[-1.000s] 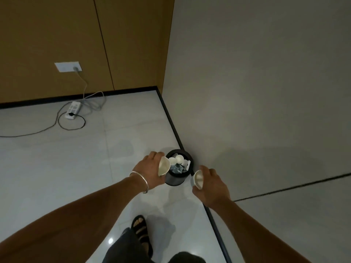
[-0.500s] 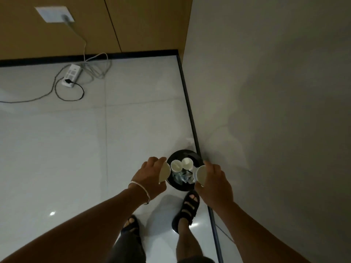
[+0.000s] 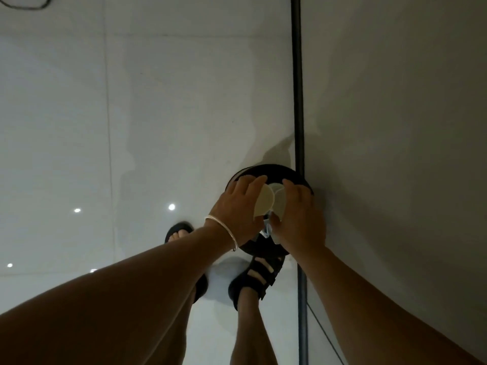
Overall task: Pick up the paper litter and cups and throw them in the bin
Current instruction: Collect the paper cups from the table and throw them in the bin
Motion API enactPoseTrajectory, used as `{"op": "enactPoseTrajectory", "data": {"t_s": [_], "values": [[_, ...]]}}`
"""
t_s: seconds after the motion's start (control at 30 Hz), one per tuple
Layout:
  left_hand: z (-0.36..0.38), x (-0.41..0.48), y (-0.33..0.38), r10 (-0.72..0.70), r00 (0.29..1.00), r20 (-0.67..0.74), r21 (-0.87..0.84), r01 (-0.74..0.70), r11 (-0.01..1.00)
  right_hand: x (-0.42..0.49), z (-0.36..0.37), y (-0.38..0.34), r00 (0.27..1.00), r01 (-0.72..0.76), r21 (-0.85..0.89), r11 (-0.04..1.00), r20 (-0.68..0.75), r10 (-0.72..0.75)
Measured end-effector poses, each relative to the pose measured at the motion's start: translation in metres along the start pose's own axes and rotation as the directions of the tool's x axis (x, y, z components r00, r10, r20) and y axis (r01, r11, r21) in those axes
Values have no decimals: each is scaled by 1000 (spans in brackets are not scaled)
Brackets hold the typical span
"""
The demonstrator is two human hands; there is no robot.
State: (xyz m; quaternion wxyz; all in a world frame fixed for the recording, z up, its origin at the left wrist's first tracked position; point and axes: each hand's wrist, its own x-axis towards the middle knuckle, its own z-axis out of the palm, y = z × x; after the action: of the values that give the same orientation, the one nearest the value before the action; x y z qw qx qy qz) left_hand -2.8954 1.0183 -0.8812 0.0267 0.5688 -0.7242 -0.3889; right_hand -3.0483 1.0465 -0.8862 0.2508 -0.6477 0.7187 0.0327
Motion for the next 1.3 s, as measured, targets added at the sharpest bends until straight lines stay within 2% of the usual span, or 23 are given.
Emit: {"op": "enactPoseTrajectory", "data": {"t_s": [0.13, 0.27, 0.4, 0.47, 0.63, 0.8, 1.07, 1.3], "values": [[21, 4, -13, 9, 1000, 12, 53, -9, 999, 14, 19, 16, 998, 25, 11, 1000, 51, -26], [30, 2, -27, 68, 998, -1, 209, -66, 976, 21, 28, 20, 995, 58, 21, 998, 76, -59], [40, 10, -36, 131, 991, 6, 317, -126, 940, 32, 32, 23, 989, 104, -54, 993, -97, -109], [48, 14, -37, 153, 988, 0, 340, -144, 929, 36, 35, 26, 982, 124, -103, 987, -132, -137], [69, 1, -45, 168, 985, -22, 424, -143, 894, 40, 46, 34, 984, 173, -232, 957, -4, -179], [70, -6, -62, 89, 994, 70, 559, -113, 821, 49, 54, 30, 982, 186, -289, 939, 36, -184], [52, -9, -55, 80, 993, 92, 510, -116, 852, 45, 40, 22, 975, 218, -263, 940, 86, -203], [-3, -28, -36, 27, 996, 84, 468, -63, 882, 19, -11, 3, 967, 221, -264, 939, 183, -177]]}}
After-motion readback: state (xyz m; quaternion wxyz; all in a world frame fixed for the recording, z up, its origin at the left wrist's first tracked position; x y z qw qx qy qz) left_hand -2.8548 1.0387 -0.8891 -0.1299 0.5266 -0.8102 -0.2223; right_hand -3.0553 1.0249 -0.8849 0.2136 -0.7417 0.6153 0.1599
